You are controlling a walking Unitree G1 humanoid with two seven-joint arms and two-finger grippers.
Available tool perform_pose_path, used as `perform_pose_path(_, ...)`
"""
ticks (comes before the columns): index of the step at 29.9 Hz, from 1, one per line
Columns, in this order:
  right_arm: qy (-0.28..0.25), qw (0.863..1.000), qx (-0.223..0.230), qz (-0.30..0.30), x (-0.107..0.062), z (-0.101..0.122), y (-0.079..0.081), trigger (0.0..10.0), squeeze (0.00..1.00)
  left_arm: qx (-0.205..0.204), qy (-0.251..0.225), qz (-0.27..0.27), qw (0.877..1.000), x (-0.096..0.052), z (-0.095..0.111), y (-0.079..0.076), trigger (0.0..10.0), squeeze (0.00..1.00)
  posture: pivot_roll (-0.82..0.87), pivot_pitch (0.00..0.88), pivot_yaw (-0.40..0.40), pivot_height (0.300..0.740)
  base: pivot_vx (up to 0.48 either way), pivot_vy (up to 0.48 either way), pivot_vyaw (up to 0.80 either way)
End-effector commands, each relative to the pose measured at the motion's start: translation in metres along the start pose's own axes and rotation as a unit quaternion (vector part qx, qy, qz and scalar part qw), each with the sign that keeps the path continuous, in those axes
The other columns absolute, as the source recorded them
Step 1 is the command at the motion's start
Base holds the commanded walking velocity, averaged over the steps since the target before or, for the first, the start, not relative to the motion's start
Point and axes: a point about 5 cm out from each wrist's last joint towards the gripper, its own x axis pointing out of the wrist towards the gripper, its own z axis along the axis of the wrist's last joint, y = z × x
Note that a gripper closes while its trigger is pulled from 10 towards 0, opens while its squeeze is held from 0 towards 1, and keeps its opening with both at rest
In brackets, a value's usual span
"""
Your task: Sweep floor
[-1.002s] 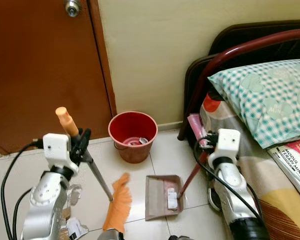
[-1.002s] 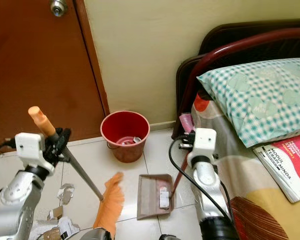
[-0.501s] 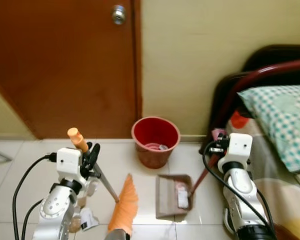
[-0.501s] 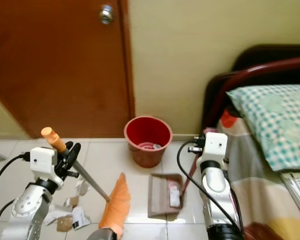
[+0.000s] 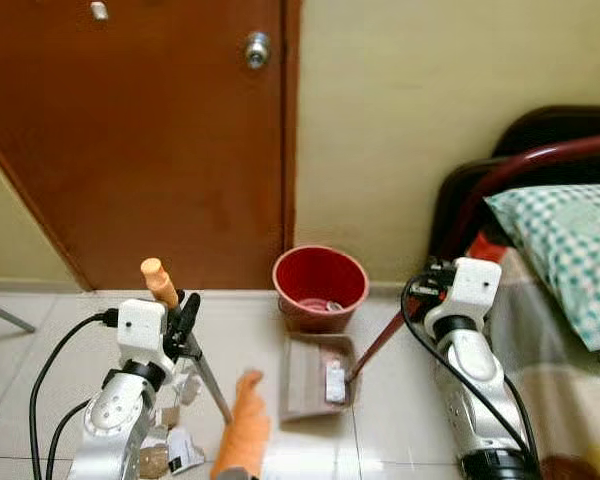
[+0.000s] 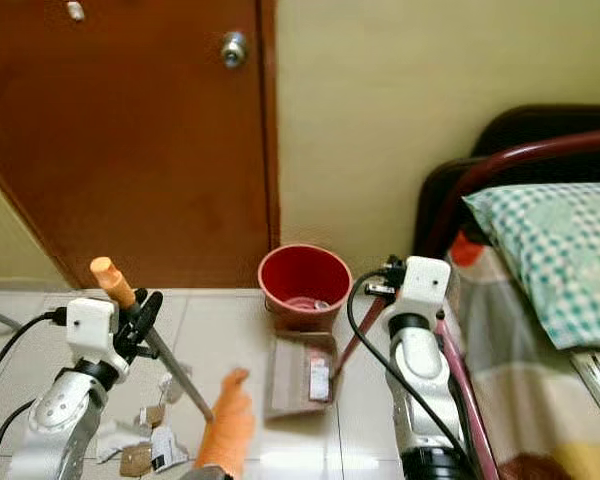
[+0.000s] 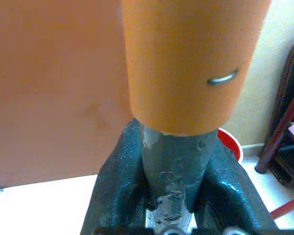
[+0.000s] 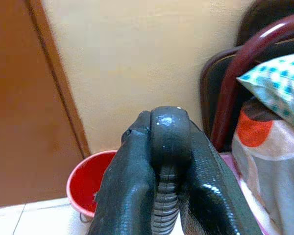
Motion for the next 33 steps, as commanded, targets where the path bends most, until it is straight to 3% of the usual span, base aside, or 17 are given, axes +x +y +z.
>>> perform_pose_path(1,-0.02,1.0,0.016,0.01,0.003,0.014,0.004,10.0,0.0,0.019,0.011,0.003,1.0,0.0,-0.003,0.003,10.0,0.0,0.06,0.055,0.024,0.74,0.0,0.0,0.0)
perform_pose_path(13,-0.003,0.995,0.051,0.085,0.01,0.045,0.03,10.0,0.0,0.032,0.048,0.044,0.997,-0.006,-0.015,0.01,10.0,0.0,0.06,0.104,0.005,0.74,0.0,0.0,0.0)
perform_pose_path(26,-0.082,0.97,0.084,0.211,0.007,0.111,0.065,10.0,0.0,0.026,0.052,0.051,0.997,-0.005,-0.017,0.005,10.0,0.0,0.05,0.114,0.001,0.74,0.0,0.0,0.0)
perform_pose_path(33,-0.149,0.959,0.087,0.225,0.014,0.152,0.069,10.0,0.0,0.021,0.051,0.05,0.997,-0.003,-0.017,0.003,10.0,0.0,0.05,0.117,0.0,0.74,0.0,0.0,0.0)
